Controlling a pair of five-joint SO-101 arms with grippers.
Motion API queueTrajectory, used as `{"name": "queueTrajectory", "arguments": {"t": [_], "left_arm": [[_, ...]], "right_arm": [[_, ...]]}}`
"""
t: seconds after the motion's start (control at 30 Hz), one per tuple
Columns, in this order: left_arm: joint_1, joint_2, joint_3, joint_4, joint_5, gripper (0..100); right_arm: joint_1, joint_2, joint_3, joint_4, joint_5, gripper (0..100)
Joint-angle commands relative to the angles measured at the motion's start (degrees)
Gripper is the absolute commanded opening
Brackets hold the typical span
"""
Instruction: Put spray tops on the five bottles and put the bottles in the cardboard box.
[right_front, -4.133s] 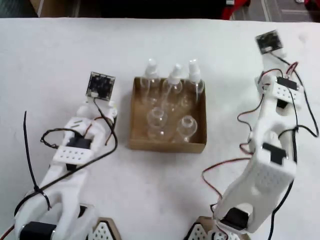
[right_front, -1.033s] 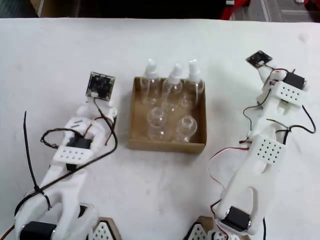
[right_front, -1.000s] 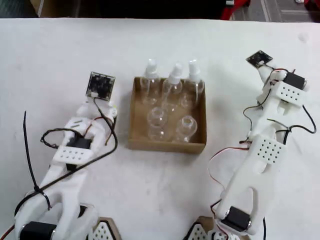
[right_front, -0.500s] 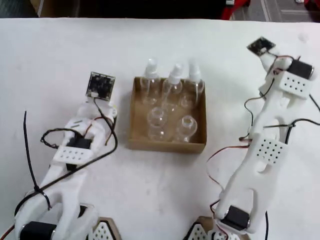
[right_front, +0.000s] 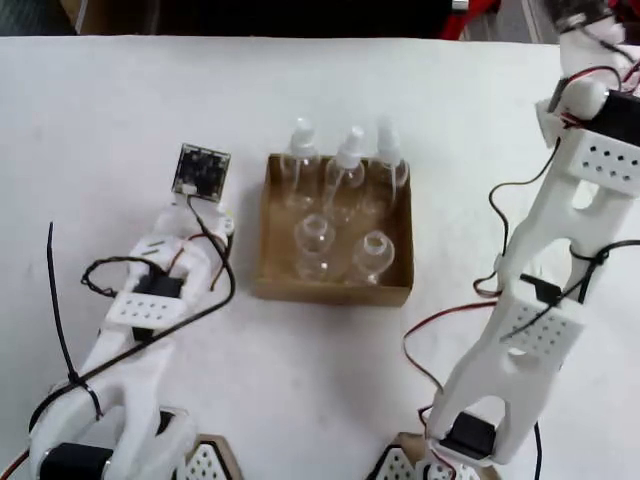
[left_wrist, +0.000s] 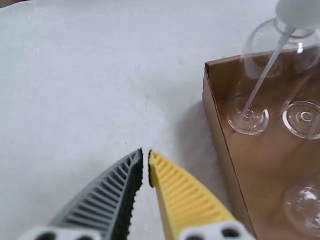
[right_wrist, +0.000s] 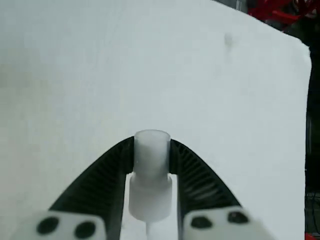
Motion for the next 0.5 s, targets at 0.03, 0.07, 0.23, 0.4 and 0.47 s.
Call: {"name": "queueTrajectory", "arguments": {"t": [0.03,0.07,0.23,0.4,0.47], "left_arm": [[0.48,0.04,-0.7,-1.23,-0.53,2],[0.48,0.04,-0.7,-1.23,-0.53,2],[0.48,0.04,-0.62,-1.23,-0.53,2],[0.48,0.04,-0.62,-1.23,-0.53,2],[0.48,0.04,-0.62,-1.23,-0.53,2]], "right_arm": [[-0.66,-8.92,-1.14,-1.8,-8.88,1.6],[-0.66,-10.24,-1.14,-2.15,-10.64,1.6],[-1.63,-16.75,-1.14,-3.12,-16.97,1.6],[-4.35,-21.76,-1.14,-1.71,-20.22,1.6],[-6.2,-23.34,-1.14,0.04,-21.19,1.6]]}}
